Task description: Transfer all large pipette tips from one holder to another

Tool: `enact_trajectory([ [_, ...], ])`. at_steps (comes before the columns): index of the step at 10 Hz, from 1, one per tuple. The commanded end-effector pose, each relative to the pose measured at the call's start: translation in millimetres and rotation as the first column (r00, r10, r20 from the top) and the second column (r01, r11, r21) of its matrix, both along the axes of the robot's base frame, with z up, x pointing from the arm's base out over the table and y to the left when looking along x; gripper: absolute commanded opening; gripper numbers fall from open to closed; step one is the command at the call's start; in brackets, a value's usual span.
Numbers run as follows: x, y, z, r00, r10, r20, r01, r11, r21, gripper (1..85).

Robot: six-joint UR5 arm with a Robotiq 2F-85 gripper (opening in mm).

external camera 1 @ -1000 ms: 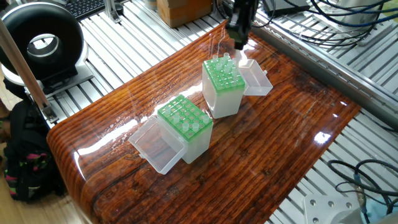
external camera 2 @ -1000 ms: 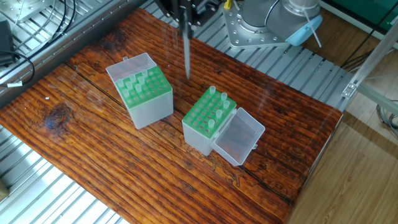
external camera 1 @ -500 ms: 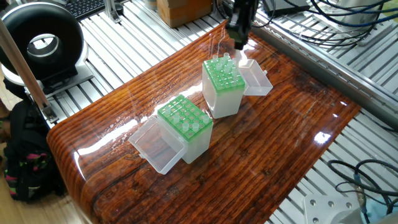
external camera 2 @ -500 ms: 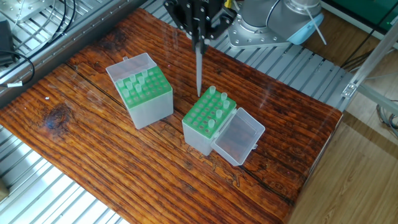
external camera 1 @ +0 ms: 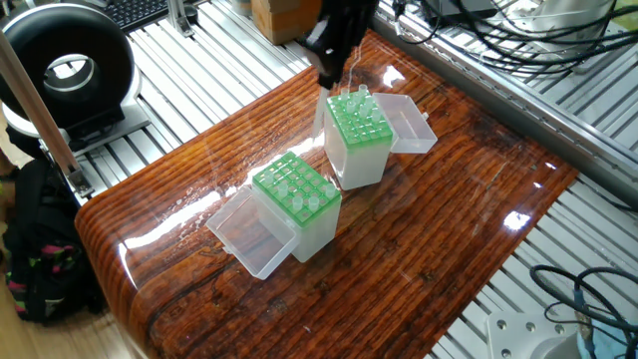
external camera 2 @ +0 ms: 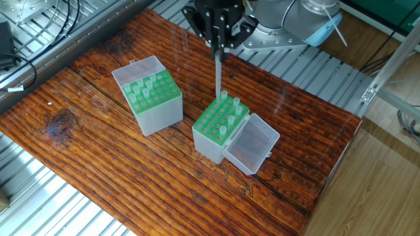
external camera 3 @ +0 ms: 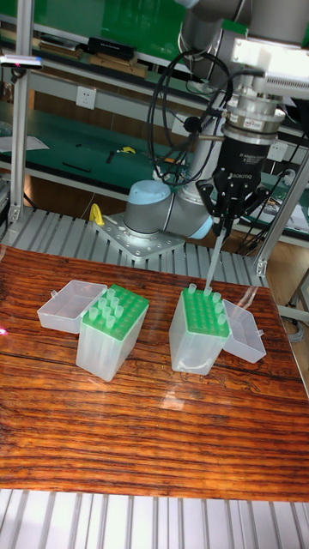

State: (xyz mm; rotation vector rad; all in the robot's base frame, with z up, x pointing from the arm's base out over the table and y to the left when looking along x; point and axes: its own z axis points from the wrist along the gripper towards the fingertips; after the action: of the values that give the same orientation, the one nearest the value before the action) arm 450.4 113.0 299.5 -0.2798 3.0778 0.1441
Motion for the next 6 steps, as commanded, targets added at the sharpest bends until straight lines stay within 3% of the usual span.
enact_trajectory([
  [1, -9.7, 3.7, -8.0, 1.0, -0.005, -0.031, 0.005, 1.0, -0.018, 15.3],
  [6, -7.6, 7.4, -16.0, 1.0, -0.006, -0.015, 0.006, 1.0, -0.006, 14.7],
])
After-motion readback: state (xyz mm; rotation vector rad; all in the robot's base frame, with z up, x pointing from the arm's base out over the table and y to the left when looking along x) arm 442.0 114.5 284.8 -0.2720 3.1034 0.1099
